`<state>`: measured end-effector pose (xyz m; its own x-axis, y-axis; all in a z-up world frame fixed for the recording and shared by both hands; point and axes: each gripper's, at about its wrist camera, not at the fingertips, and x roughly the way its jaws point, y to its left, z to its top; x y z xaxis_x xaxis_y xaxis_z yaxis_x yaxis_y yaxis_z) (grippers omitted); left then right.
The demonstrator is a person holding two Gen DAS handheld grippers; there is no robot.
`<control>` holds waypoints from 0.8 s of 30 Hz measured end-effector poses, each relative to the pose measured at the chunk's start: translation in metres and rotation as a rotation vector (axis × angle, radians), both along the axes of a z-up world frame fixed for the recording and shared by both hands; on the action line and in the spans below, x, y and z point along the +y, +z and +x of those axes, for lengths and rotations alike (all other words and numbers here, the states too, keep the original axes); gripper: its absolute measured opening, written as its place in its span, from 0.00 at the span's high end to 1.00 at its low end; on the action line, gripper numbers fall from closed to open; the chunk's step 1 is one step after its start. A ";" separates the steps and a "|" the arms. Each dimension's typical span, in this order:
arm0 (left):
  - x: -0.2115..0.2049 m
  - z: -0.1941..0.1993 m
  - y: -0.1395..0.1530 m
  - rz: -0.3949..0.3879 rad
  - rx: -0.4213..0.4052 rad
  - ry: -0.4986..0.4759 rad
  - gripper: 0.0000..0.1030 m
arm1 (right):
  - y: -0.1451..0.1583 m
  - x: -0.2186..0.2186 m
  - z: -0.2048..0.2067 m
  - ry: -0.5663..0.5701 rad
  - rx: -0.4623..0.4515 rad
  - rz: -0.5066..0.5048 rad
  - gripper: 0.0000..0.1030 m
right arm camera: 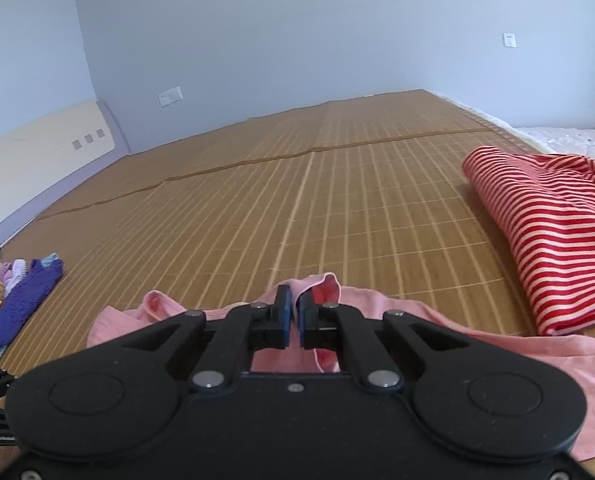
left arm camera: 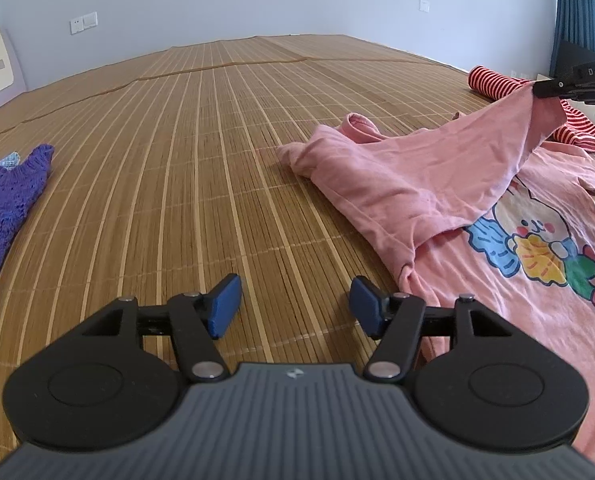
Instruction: Fold clothes
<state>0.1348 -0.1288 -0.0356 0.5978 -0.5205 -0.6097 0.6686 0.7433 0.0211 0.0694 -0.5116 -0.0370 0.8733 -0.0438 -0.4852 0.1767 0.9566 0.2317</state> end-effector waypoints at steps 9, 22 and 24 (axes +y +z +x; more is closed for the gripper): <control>0.000 -0.003 0.000 0.001 -0.003 0.000 0.35 | -0.007 -0.020 -0.004 -0.063 0.052 0.029 0.95; -0.002 -0.003 0.002 0.005 0.007 0.006 0.34 | -0.042 -0.031 0.007 -0.118 0.185 -0.067 0.68; -0.002 -0.002 0.004 0.003 0.014 0.014 0.34 | -0.040 -0.032 0.004 -0.129 0.198 -0.122 0.68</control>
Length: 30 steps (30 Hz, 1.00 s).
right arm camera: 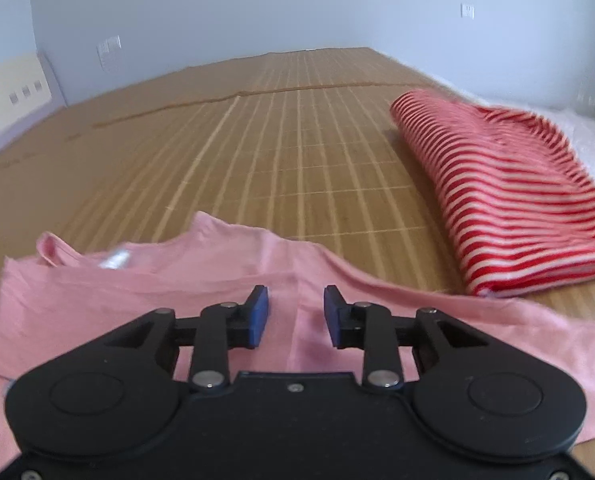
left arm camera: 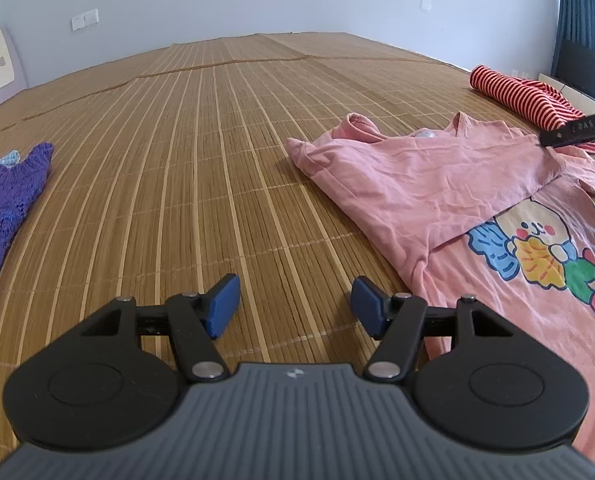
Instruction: Fold clothes
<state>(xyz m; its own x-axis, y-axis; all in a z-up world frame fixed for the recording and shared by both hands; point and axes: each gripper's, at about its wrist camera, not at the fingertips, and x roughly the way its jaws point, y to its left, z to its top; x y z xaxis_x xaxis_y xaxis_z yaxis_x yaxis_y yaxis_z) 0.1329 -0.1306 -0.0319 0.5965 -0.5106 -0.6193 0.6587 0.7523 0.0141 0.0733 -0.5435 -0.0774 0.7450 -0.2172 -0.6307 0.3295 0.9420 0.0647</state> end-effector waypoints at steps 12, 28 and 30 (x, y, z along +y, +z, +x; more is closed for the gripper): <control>-0.017 -0.008 0.034 -0.061 -0.067 -0.015 0.34 | 0.025 0.013 -0.037 0.332 -0.016 0.018 0.58; -0.098 0.068 0.011 0.091 -0.098 0.057 0.34 | -0.006 0.011 -0.048 0.507 -0.201 0.243 0.55; -0.096 0.070 0.010 0.074 -0.103 0.063 0.34 | -0.011 0.015 -0.042 0.503 -0.199 0.223 0.52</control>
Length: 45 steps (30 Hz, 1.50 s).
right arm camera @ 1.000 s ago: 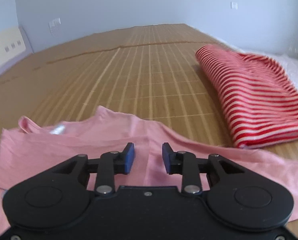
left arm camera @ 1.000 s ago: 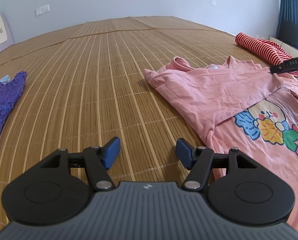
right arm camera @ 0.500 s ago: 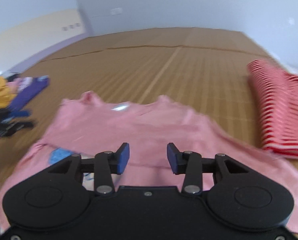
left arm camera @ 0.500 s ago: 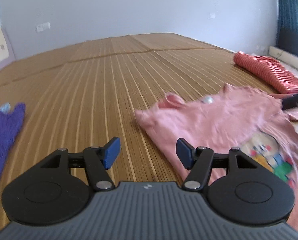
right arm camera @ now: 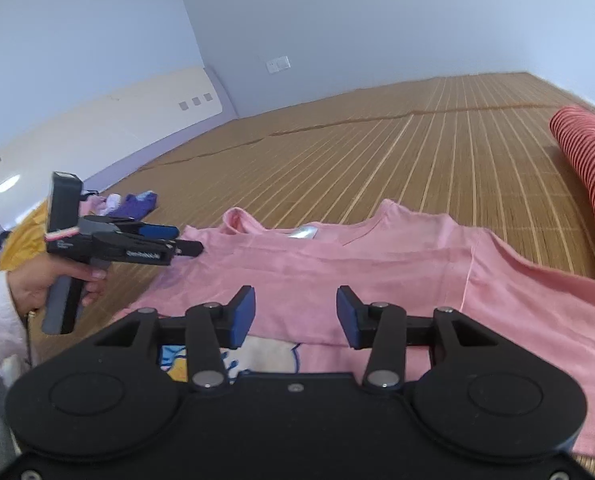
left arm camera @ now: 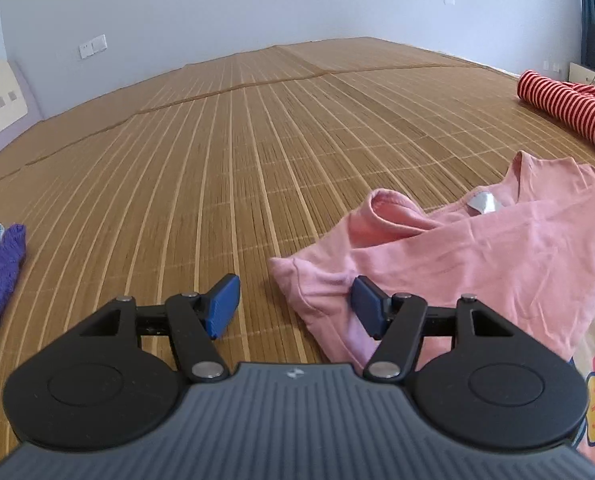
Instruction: Fold clothes
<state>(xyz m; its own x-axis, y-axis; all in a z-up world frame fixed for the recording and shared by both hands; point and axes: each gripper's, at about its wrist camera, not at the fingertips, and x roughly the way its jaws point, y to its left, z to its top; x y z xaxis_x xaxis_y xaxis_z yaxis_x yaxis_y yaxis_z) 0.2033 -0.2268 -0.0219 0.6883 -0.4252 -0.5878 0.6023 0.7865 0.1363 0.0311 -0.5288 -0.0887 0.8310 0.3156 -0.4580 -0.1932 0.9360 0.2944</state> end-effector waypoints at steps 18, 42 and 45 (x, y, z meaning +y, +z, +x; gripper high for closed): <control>0.000 -0.063 0.018 0.045 -0.027 -0.157 0.34 | 0.001 0.011 0.013 -0.051 0.023 -0.220 0.46; 0.019 -0.049 0.003 0.073 0.070 -0.125 0.31 | -0.012 0.001 -0.003 -0.081 0.111 -0.187 0.42; 0.021 -0.047 -0.002 0.068 0.076 -0.116 0.31 | -0.015 0.000 -0.003 -0.078 0.125 -0.192 0.42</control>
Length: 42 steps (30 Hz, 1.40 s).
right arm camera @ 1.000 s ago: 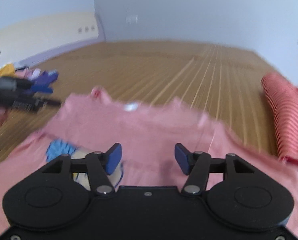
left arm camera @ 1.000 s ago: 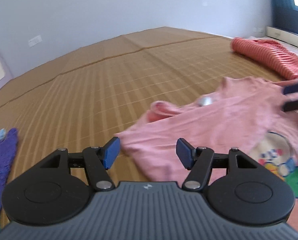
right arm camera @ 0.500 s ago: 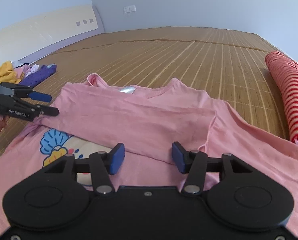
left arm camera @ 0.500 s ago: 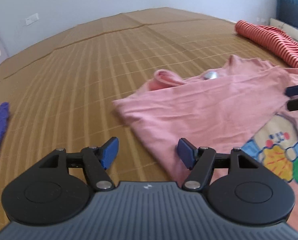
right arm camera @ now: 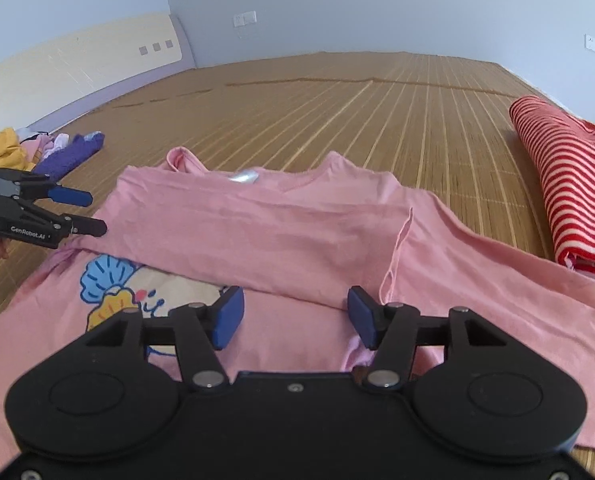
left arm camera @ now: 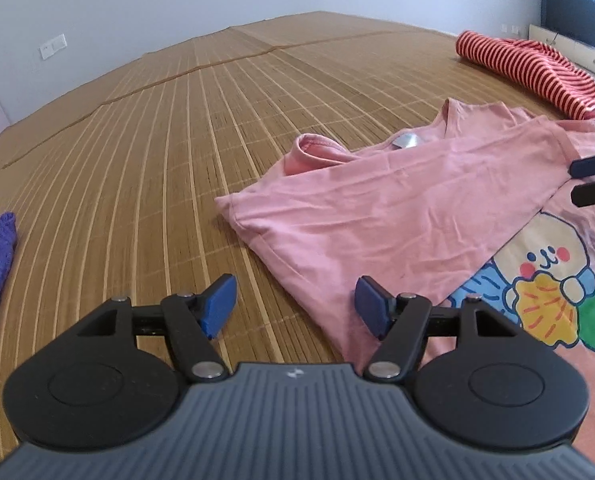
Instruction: Fold clothes
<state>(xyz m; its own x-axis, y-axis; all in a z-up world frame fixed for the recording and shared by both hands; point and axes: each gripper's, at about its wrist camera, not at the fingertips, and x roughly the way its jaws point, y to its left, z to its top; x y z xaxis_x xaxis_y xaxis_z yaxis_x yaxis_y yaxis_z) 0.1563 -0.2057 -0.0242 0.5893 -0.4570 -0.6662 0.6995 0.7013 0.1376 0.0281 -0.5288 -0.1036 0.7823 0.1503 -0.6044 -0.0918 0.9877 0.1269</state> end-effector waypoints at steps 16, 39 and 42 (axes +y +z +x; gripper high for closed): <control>0.006 -0.035 0.020 -0.083 -0.013 -0.065 0.31 | 0.021 -0.045 -0.020 -0.230 0.006 -0.025 0.35; -0.024 -0.049 -0.002 -0.048 0.073 -0.142 0.30 | 0.003 -0.149 -0.070 -0.709 0.102 -0.084 0.27; -0.023 -0.050 -0.002 -0.046 0.068 -0.147 0.30 | 0.003 -0.151 -0.069 -0.732 0.089 -0.072 0.28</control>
